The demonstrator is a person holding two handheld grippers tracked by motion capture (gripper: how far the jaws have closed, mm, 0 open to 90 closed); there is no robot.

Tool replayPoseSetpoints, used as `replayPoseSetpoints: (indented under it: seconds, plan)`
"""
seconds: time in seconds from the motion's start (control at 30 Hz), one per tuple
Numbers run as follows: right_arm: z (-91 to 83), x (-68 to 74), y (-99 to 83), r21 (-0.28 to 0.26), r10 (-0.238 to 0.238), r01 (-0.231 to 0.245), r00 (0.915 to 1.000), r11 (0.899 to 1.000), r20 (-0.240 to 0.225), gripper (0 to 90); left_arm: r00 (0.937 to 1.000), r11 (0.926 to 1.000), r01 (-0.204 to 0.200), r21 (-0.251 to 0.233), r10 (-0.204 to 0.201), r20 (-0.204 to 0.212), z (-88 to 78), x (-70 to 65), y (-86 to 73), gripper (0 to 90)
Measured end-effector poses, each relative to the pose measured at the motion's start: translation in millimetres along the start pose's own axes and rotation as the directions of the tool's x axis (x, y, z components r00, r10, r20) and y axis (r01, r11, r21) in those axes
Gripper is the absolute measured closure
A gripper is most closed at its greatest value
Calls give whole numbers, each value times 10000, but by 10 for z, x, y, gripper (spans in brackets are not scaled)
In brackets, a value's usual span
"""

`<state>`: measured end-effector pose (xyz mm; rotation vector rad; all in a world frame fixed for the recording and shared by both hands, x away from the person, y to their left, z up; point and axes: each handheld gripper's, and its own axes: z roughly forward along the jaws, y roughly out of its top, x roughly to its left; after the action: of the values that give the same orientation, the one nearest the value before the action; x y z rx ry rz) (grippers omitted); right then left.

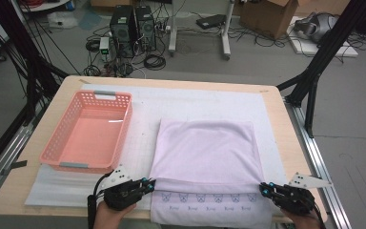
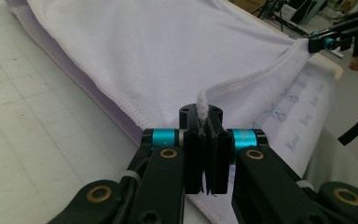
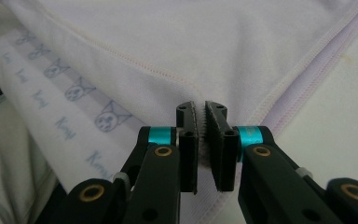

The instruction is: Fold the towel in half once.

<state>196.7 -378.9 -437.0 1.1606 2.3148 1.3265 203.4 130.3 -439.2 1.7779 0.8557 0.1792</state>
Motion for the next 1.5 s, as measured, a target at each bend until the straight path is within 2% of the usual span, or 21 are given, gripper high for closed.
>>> replayPoseSetpoints:
  seconds: [0.27,0.47,0.57,0.6,0.67,0.7,0.8,0.87,0.97,1.03,1.13,1.23,1.3,1.37,1.4,1.47,1.5]
  plan:
    - [-245,112,-96,-269,-43,43,10000,9996,-9,836,9986,9995,-234,225,223,470,-64,-189,-92,868]
    - [-375,192,-237,77,79,-78,9999,9999,-141,837,9965,9986,-233,478,194,819,-127,-294,-198,857]
    - [-370,233,-299,538,19,-8,9998,9986,-195,830,9956,9979,-211,608,154,926,-151,-303,-238,835]
    - [-366,248,-305,552,65,-51,9997,9985,-242,798,9950,9980,-197,594,138,990,-153,-293,-238,802]
    - [-370,249,-278,343,139,-133,9998,9993,-151,698,9957,9990,2,442,-43,924,-139,-263,-220,574]
    - [-376,247,-260,197,201,-199,9997,9996,-121,650,9960,9995,180,248,-201,874,-129,-232,-196,495]
    - [-399,203,-176,-646,488,-484,9988,9967,42,569,9989,9995,229,-216,-220,423,-95,-130,-109,381]
    - [-372,152,-116,-968,621,-581,9973,9936,394,545,9997,9990,243,-367,-242,23,-48,-35,-50,379]
    - [-246,-5,-11,-858,766,-663,9896,9941,1217,543,9984,9982,400,-444,-416,-374,78,157,55,382]
    - [-130,-156,89,-806,904,-788,9843,9936,1517,543,9967,9960,602,-662,-636,-506,175,295,142,382]
    - [67,-398,262,-881,1107,-975,9809,9913,1596,547,9943,9924,901,-839,-944,-488,307,483,273,385]
    - [235,-573,405,-878,1110,-981,9815,9913,1562,546,9955,9933,793,-837,-833,-451,432,619,406,388]
    - [321,-661,464,-869,1180,-1054,9807,9906,1562,537,9959,9919,624,-1111,-692,-586,492,679,480,388]
    - [382,-729,513,-764,1207,-1094,9790,9911,1640,523,9962,9934,432,-1060,-508,-704,546,730,556,385]
    - [403,-754,542,-611,1183,-1093,9782,9921,1705,514,9961,9933,429,-1075,-508,-722,568,751,583,381]
    - [428,-803,595,-712,1217,-1107,9767,9913,1767,485,9950,9897,613,-1296,-709,-707,608,784,602,372]
    - [442,-829,628,-643,1244,-1145,9760,9913,1788,461,9944,9915,641,-1134,-730,-758,637,801,613,358]
